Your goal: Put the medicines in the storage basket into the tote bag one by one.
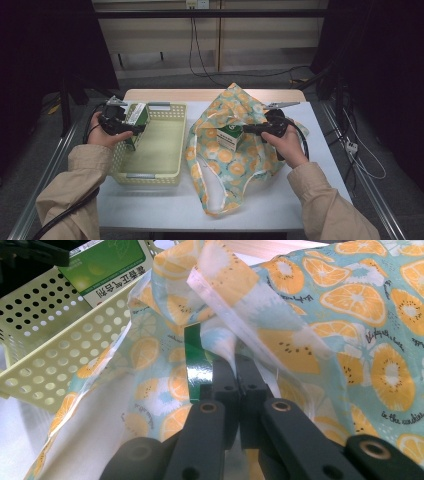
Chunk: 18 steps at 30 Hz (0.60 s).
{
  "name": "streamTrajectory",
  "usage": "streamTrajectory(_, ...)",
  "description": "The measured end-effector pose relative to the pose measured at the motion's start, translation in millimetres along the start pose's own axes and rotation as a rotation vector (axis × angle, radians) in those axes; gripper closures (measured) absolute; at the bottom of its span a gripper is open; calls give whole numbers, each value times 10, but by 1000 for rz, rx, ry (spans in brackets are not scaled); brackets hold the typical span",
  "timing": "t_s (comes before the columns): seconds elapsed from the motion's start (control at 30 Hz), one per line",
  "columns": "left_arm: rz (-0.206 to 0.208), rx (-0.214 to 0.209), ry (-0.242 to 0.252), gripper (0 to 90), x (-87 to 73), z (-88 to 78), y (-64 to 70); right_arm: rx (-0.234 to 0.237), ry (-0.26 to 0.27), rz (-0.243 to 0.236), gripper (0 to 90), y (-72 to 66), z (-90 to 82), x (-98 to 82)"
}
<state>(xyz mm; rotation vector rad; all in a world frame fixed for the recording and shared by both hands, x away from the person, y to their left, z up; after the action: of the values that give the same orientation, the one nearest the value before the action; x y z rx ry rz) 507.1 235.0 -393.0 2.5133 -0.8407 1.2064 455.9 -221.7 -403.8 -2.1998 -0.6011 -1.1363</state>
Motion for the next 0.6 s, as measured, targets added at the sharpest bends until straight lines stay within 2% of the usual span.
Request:
streamTrajectory(0.23, -14, 24, -3, 144, -42, 63, -54, 2, -1, 3, 898, 16, -5, -4)
streamTrajectory(0.3, -3, 18, -12, 155, -55, 83, -49, -1, 3, 4, 898, 18, -7, -3)
streamTrajectory(0.33, -5, 11, -11, 185, -61, 99, -35, -1, 4, 4, 898, 19, -7, -3)
streamTrajectory(0.37, 13, 11, -25, 208, -69, 111, -26, 0, 3, 3, 898, 19, -8, -3)
streamTrajectory(0.47, 26, 37, -49, 298, -81, 155, 10, 0, 3, 1, 898, 21, -12, -4)
streamTrajectory(0.53, 9, 36, -62, 423, -90, 180, 23, -3, 4, 2, 898, 22, -19, -4)
streamTrajectory(0.6, 9, 36, -78, 478, -103, 212, 40, -4, 5, 1, 898, 25, -22, -6)
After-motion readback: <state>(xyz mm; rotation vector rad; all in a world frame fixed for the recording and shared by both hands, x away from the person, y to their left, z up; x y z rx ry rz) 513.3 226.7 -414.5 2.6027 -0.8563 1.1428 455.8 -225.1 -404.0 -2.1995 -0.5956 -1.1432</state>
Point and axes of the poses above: each handheld gripper's, and its own axes: z roughly forward along the jaws, x roughly out of its top, y roughly to its right, the point moved 3 cm from there along z, roughly forward along the jaws, and after that the axes turned 6 degrees about y, right-handed, at the moved point
